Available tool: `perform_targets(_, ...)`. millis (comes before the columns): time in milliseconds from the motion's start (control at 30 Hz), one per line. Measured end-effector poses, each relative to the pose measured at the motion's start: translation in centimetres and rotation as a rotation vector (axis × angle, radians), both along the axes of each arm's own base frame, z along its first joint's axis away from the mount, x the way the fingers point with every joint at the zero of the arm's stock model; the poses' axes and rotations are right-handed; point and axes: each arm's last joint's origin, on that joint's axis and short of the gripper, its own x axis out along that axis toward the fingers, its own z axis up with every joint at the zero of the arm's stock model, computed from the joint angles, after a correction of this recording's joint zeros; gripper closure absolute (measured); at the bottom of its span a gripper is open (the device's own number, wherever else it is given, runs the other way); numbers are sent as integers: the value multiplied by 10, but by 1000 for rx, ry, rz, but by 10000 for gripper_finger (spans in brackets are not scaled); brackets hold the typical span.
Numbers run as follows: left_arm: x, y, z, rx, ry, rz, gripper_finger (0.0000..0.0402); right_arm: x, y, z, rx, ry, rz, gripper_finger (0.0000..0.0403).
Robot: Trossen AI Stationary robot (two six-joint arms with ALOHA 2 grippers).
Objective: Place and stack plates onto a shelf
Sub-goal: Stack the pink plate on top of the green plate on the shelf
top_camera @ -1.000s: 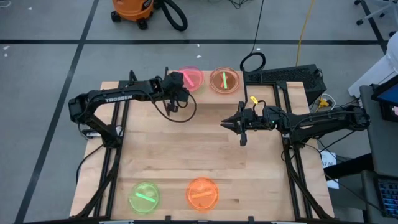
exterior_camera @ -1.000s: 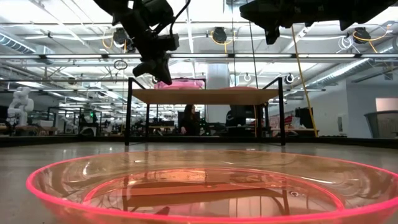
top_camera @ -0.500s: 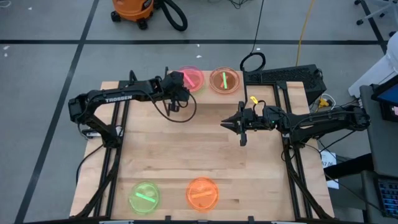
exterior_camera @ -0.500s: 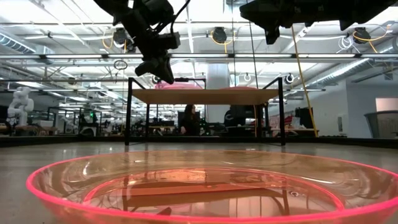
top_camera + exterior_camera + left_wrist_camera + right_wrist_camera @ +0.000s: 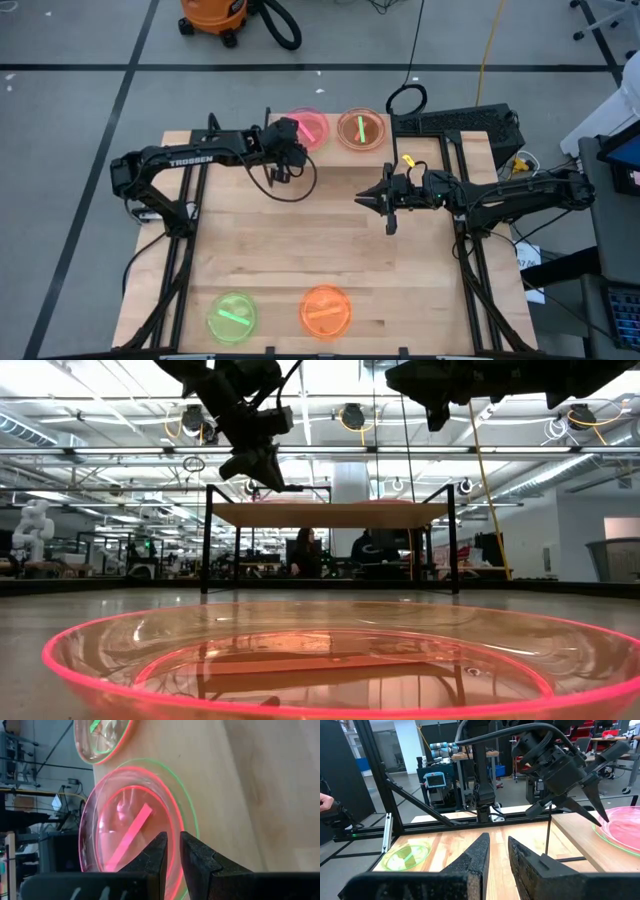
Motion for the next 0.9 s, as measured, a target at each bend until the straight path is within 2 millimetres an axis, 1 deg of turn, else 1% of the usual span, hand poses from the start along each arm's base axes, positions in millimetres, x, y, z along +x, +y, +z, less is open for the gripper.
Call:
perform_targets(167, 1, -1, 0, 4, -3, 1, 343, 0, 0, 0, 0, 0, 0, 345)
perform_targets(267, 0, -3, 4, 12, 5, 20, 334, 0, 0, 0, 0, 0, 0, 345)
perform_targets(400, -5, -11, 26, 62, -29, 52, 313, 0, 0, 0, 0, 0, 0, 345)
perform_targets(500, -13, -19, 46, 62, -96, 64, 307, 0, 0, 0, 0, 0, 0, 345)
perform_targets(567, -18, -20, 57, 56, -160, 87, 307, 0, 0, 0, 0, 0, 0, 345)
perform_targets(633, -21, -15, 61, 63, -198, 110, 307, 0, 0, 0, 0, 0, 0, 345)
perform_targets(733, -24, -1, 55, 48, -189, 146, 307, 0, 0, 0, 2, 0, 0, 345)
perform_targets(900, -8, 28, 37, 27, -237, 171, 307, 0, 0, 0, 3, 0, 0, 345)
